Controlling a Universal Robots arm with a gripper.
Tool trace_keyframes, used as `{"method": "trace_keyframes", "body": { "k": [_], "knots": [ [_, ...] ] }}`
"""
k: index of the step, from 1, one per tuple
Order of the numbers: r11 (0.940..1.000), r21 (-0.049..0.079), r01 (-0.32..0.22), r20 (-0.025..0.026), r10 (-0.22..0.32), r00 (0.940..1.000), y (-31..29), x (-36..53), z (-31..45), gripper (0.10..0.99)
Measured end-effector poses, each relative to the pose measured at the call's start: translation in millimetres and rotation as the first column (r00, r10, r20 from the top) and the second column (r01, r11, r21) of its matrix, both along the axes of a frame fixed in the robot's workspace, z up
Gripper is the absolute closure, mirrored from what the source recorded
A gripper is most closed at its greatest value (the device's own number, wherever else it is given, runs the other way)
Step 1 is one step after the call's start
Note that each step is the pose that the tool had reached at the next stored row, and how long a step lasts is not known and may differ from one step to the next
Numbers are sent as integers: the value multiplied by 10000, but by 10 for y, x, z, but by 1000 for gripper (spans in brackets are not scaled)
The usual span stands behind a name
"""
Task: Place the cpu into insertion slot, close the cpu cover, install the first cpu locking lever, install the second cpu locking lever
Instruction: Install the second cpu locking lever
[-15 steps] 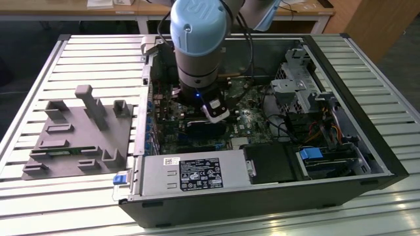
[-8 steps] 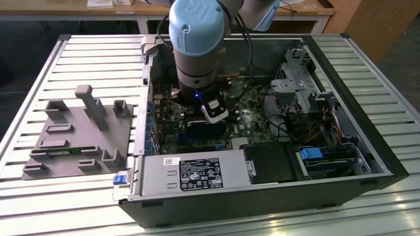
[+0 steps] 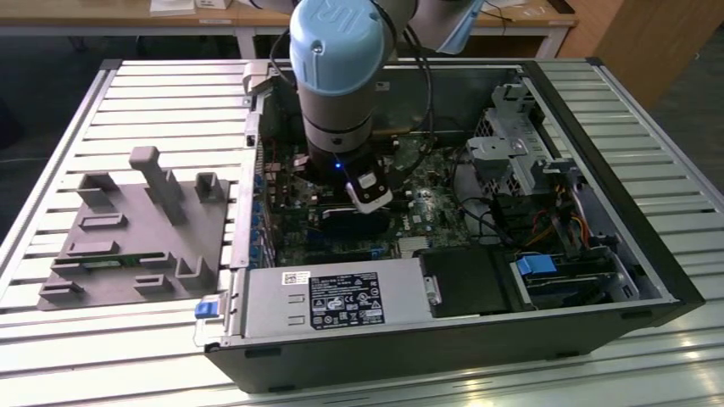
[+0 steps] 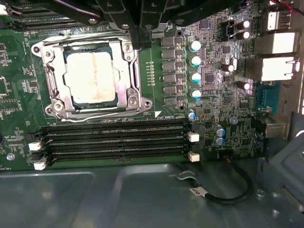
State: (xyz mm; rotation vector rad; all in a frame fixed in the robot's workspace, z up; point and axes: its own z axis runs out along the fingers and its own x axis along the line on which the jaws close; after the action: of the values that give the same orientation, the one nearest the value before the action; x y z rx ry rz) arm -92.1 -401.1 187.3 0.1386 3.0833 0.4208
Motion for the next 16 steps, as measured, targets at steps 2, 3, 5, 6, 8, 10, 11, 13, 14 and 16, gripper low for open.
{"method": "trace_keyframes", "body": {
  "k": [2, 3, 5, 6, 8, 10, 11, 13, 14, 16],
  "knots": [
    [10000, -60, -6, 11, 6, 10000, 3, 1, -1, 980],
    [10000, -60, -6, 10, 6, 10000, 3, 1, 0, 980],
    [10000, -76, -6, 5, 6, 10000, 2, 1, 6, 980],
    [9999, -100, -3, 5, 3, 10000, -1, 1, 14, 980],
    [9999, -143, 0, -5, 0, 10000, -8, -2, 50, 980],
    [9999, -127, -2, -3, 2, 10000, -5, -1, 87, 980],
    [9999, -124, -1, -2, 1, 10000, -5, -1, 107, 980],
    [9999, -123, -1, -1, 1, 10000, -4, -1, 154, 980],
    [9999, -121, -1, -1, 1, 10000, -4, -1, 184, 980],
    [9999, -119, 0, -2, 0, 10000, -4, -1, 238, 980]
  ]
}}
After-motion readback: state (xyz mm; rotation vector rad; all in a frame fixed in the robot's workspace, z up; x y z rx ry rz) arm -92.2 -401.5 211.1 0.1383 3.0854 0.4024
